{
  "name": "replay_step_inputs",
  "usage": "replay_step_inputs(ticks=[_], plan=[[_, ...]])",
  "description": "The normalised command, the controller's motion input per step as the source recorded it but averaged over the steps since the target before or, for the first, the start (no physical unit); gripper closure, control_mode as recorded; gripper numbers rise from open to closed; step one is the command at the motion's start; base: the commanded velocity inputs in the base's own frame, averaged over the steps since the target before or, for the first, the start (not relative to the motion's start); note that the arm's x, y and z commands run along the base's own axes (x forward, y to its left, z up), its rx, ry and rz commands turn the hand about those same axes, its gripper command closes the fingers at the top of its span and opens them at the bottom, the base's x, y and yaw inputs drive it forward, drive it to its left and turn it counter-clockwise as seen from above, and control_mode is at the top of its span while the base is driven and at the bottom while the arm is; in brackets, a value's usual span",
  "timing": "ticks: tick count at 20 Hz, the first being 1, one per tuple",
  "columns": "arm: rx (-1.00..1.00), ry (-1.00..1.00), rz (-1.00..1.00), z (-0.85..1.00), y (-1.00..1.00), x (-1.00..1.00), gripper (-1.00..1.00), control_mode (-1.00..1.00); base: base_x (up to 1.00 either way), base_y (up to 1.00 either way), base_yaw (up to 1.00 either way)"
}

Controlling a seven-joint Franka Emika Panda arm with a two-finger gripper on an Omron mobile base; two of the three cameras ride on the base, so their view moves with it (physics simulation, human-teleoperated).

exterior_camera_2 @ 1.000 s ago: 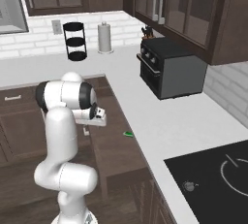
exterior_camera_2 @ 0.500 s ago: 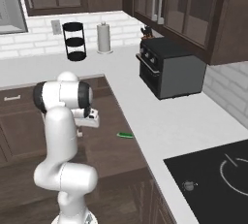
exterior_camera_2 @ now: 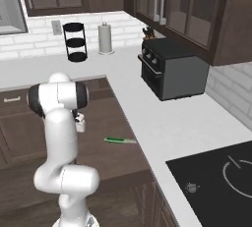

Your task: Pick up the knife from the drawer and place it on the cutting board. Then place the meat from the plate to the cutting board.

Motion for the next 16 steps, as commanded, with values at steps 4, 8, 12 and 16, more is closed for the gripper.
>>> replay_step_inputs(ticks=[4, 8, 12, 16], plan=[[0.0, 0.06, 0.0, -0.09, 1.0, -0.24, -1.0, -1.0, 0.0, 0.0, 0.0], [-0.01, 0.06, 0.0, 0.02, 0.98, -0.2, -1.0, -1.0, 0.0, 0.0, 0.0], [-0.09, -0.03, 0.0, 0.49, 0.43, -0.25, -1.0, -1.0, 0.0, 0.0, 0.0], [-0.08, -0.02, 0.0, 0.73, 0.1, -0.14, -1.0, -1.0, 0.0, 0.0, 0.0]])
